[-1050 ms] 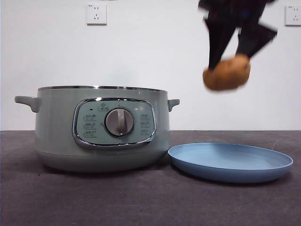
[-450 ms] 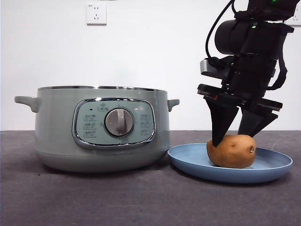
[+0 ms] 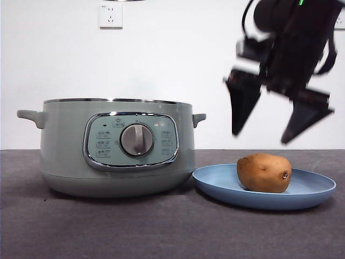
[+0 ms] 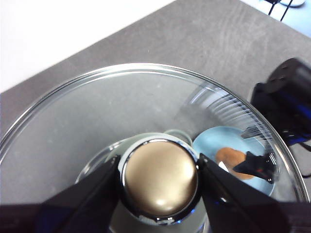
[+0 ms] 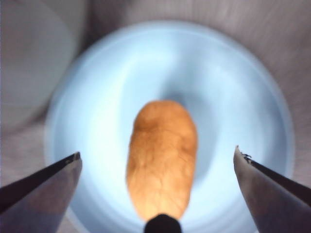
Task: Take the potato out from the steamer,put the potato on the plate,close the lid
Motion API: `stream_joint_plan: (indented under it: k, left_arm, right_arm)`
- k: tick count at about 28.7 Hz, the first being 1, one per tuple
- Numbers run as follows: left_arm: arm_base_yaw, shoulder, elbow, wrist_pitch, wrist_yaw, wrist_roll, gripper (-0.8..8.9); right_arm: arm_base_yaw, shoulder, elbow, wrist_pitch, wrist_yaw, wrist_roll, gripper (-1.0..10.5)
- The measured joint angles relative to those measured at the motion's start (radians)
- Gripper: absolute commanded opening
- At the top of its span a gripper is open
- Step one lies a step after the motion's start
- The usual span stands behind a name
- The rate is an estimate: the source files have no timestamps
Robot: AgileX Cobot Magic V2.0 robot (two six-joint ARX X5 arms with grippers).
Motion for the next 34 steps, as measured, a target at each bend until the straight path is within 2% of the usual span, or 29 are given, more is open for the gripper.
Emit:
stream_joint_plan:
  k: [7,13,24,29,34]
  left_arm:
    - [0.0,0.001,0.0,0.029,-0.001,0.0,-0.08]
    - [0.0,0.001,-0.066,0.14,-0.001,-0.001,-0.08]
    - [0.0,0.006,-0.389,0.353,-0.011,-0.014,-0.08]
    - [0.0,0.006,-0.595,0.528,-0.016,-0.02,-0.08]
    - [0.0,0.007,-0.706,0.557,-0.061,-0.024,-0.08]
  right_arm:
    - [0.0,-0.225,0.004,-0.004,0.0,0.0,5.3]
    - [0.0,-0.409,0.005,-0.018,0.0,0.015,5.3]
    - [0.0,-0.601,0.005,-0.074,0.0,0.046,5.3]
    - [0.0,-0.608,0.005,-0.111,0.0,0.06,5.3]
    - [0.0,-0.608,0.005,-0.114,0.0,0.067,5.3]
